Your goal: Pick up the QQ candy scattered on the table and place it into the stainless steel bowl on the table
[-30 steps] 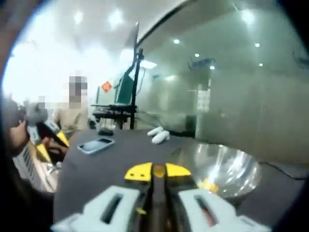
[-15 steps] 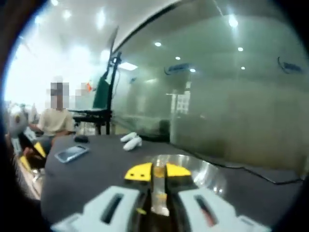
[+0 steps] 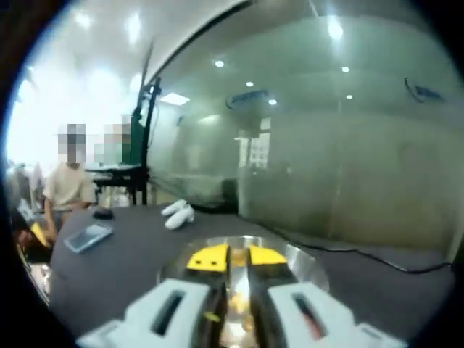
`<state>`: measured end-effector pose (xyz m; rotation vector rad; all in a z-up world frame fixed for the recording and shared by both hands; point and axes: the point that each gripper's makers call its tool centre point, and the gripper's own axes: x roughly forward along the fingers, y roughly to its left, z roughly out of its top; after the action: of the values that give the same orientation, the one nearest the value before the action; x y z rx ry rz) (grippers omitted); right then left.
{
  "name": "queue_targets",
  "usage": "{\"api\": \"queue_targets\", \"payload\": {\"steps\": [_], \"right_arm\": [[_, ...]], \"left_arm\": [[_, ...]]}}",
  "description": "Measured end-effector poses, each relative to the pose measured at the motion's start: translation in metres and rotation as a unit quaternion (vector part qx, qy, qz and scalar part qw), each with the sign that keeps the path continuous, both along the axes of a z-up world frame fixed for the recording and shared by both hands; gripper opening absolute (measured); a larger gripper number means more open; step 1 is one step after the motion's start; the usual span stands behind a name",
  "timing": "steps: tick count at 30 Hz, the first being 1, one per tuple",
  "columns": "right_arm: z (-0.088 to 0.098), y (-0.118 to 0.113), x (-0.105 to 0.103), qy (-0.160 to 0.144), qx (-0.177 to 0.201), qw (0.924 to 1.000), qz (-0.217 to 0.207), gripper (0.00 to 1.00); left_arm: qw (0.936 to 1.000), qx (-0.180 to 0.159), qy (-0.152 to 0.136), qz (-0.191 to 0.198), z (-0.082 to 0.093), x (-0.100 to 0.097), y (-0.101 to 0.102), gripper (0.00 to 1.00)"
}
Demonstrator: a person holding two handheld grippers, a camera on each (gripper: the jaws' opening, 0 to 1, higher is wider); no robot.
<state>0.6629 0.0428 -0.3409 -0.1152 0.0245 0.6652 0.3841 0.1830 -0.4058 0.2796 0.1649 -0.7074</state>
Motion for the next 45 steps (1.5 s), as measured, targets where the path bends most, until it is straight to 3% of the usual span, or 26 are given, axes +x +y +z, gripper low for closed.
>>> {"api": "queue_targets", "payload": {"steps": [6, 12, 16, 22, 26, 29, 33, 36, 40, 45], "right_arm": [[-0.015, -0.013, 0.022, 0.029, -0.002, 0.9993, -0.024, 0.10], [-0.017, -0.016, 0.020, 0.031, 0.002, 0.9990, -0.032, 0.10], [-0.021, -0.020, 0.021, 0.037, 0.002, 0.9989, -0.027, 0.22], [-0.017, -0.026, 0.014, 0.040, 0.007, 0.9989, -0.024, 0.20], [-0.006, -0.031, -0.007, 0.029, 0.006, 0.9995, -0.012, 0.20], [0.002, -0.038, -0.037, -0.002, -0.009, 1.0000, -0.001, 0.26], [-0.001, -0.051, -0.069, 0.007, 0.000, 0.9999, 0.015, 0.26], [-0.010, -0.065, -0.093, -0.004, -0.019, 0.9997, 0.017, 0.27], [-0.026, -0.076, -0.121, 0.005, -0.032, 0.9990, 0.030, 0.29], [-0.034, -0.087, -0.154, 0.029, -0.010, 0.9986, 0.042, 0.27]], "left_arm": [[0.9999, -0.008, -0.007, 0.000, 0.004, -0.002, -0.001, 0.41], [0.9999, -0.009, -0.008, -0.005, 0.003, -0.002, -0.004, 0.41], [0.9999, -0.008, -0.005, -0.007, 0.002, -0.002, -0.006, 0.41], [0.9999, -0.009, -0.007, -0.009, 0.003, 0.002, -0.009, 0.41], [0.9998, -0.013, -0.009, -0.010, 0.005, 0.005, -0.009, 0.41], [0.9998, -0.015, -0.009, -0.009, 0.004, 0.008, -0.008, 0.41], [0.9998, -0.010, -0.007, -0.013, 0.003, 0.012, -0.009, 0.41], [0.9998, -0.013, -0.007, -0.014, 0.004, 0.015, -0.010, 0.41], [0.9997, -0.017, -0.011, -0.014, 0.008, 0.018, -0.011, 0.41], [0.9998, -0.017, -0.012, -0.008, 0.008, 0.022, -0.009, 0.42]]}}
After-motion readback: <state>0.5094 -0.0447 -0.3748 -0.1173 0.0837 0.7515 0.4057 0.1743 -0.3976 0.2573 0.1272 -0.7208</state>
